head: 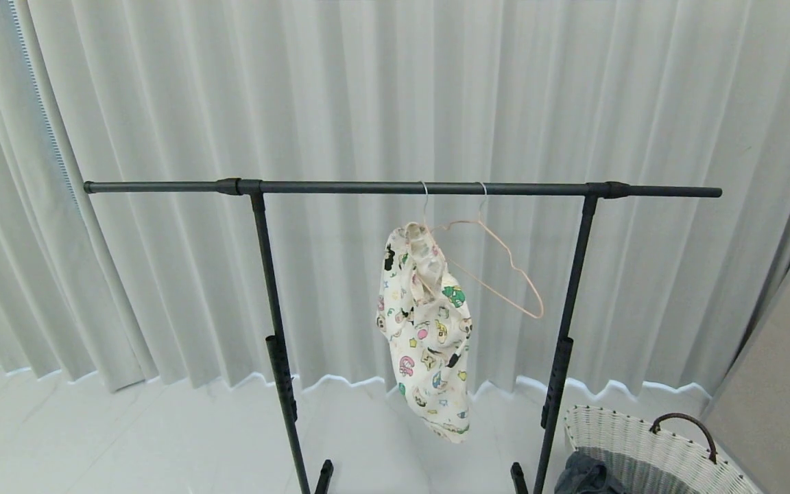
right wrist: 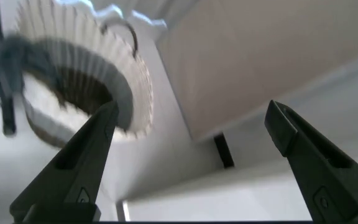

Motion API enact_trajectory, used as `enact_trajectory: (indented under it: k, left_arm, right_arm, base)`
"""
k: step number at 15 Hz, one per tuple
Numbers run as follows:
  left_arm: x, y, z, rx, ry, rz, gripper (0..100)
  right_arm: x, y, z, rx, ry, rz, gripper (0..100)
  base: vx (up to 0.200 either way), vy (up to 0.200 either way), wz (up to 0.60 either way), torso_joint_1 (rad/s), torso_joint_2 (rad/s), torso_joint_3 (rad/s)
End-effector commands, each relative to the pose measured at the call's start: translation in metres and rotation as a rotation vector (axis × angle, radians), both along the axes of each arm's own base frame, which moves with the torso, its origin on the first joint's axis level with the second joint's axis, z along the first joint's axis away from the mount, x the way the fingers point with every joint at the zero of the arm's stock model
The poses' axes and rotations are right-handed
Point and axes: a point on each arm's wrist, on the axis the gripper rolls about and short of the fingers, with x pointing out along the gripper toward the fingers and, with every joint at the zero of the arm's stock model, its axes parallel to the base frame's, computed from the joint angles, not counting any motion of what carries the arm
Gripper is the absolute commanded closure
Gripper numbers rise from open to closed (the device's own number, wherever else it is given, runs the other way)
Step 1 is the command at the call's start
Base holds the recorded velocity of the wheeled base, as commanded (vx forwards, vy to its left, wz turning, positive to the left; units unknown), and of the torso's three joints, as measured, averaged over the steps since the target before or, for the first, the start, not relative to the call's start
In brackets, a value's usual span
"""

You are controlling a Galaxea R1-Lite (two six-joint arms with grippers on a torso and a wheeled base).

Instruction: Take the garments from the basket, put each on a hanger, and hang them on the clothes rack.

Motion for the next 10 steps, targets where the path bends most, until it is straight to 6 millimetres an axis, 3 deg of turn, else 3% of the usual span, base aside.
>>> enact_trajectory:
  k: [1,10]
  left_arm:
    - [-0.0108,0.0001,0.0013,-0.011,-0.095,0.016,0]
    - [-0.0104,0.0002,0.0008,-0.061,-0.092,0.051,0]
  right_arm:
    - [-0.0137,-0.0025,-0.0069,0.011,-0.07,-0.016,0]
    - [-0.0088,-0.0016,-0.0073,0.003,-0.017,-0.005,0]
  base:
    - [0.0,0.0,0.0,0.0,0.0,0.0]
    - [0.0,0.0,0.0,-0.002,0.01,0.003]
